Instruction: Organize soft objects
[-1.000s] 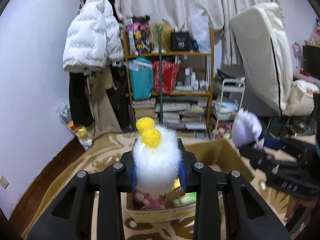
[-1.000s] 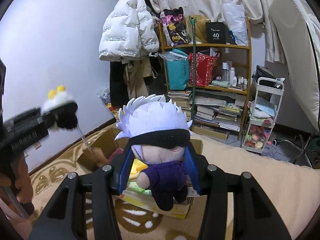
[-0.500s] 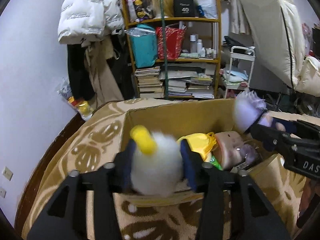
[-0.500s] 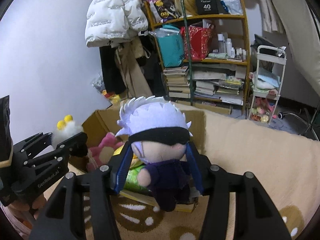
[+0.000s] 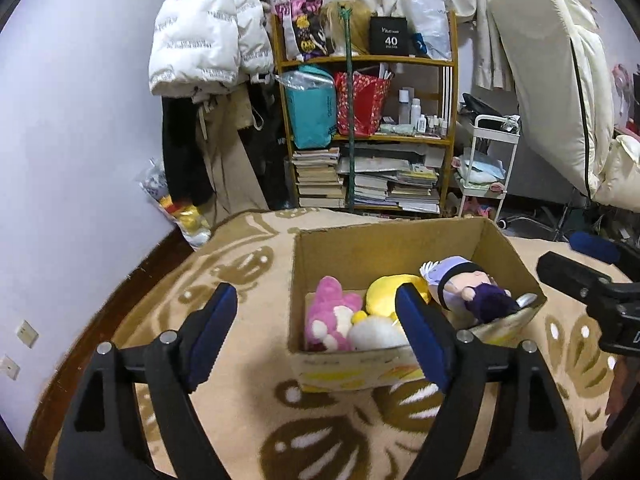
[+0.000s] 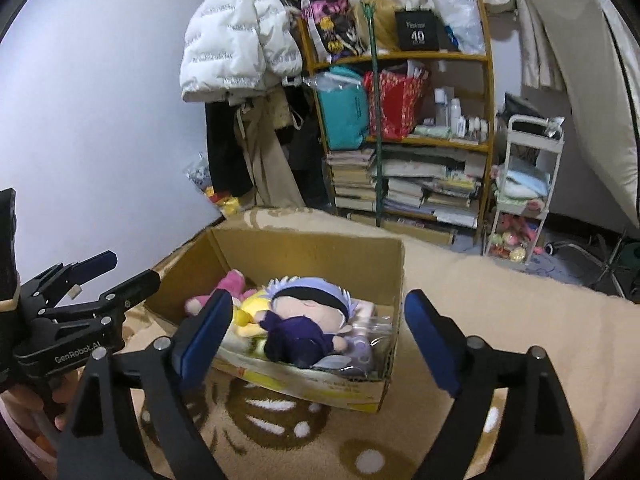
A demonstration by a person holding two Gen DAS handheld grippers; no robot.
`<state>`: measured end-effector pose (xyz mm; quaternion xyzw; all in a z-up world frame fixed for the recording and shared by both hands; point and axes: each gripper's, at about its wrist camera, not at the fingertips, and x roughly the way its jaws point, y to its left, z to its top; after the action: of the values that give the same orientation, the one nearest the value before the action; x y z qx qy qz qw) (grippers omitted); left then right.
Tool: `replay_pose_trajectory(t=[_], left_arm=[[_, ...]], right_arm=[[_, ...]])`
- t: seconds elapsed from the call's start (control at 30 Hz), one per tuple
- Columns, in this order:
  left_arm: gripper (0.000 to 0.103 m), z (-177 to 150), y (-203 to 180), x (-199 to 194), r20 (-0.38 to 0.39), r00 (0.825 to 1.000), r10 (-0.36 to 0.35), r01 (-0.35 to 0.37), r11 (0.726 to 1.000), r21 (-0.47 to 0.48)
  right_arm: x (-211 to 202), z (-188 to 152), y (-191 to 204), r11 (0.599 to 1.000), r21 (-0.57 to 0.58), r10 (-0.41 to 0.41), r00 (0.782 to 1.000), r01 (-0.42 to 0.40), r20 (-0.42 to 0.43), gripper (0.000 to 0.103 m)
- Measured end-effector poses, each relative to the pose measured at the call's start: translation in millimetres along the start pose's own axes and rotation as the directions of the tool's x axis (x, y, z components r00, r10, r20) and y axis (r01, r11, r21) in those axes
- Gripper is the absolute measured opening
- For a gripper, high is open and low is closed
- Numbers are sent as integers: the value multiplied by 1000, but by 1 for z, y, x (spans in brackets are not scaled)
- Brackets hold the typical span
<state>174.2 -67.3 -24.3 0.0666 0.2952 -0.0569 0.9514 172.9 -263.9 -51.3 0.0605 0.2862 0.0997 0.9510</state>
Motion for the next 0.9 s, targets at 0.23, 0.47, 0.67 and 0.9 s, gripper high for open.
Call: replay_pose_trajectory(t=[0.23,0.47,0.67,0.9], left_arm=[[99,-4,9,-48,58,998,14,-13,1000,-14],[102,-19,21,-94,99,995,29,-24,998,-53],[102,-39,26,-127,132,990,46,-37,997,-70],[102,-67,28,-157,179,982,64,-46,994,-103]], right_arm=[[-49,-1,8,1000,-8,-19,997,19,72,103],[-96,-9,15,999,-43,-25,991,31,129,103],[-136,-25,20,996,-69,-44,979,59,198,103],[-170,-46,22,996,-59,-45,967,61,251,103]])
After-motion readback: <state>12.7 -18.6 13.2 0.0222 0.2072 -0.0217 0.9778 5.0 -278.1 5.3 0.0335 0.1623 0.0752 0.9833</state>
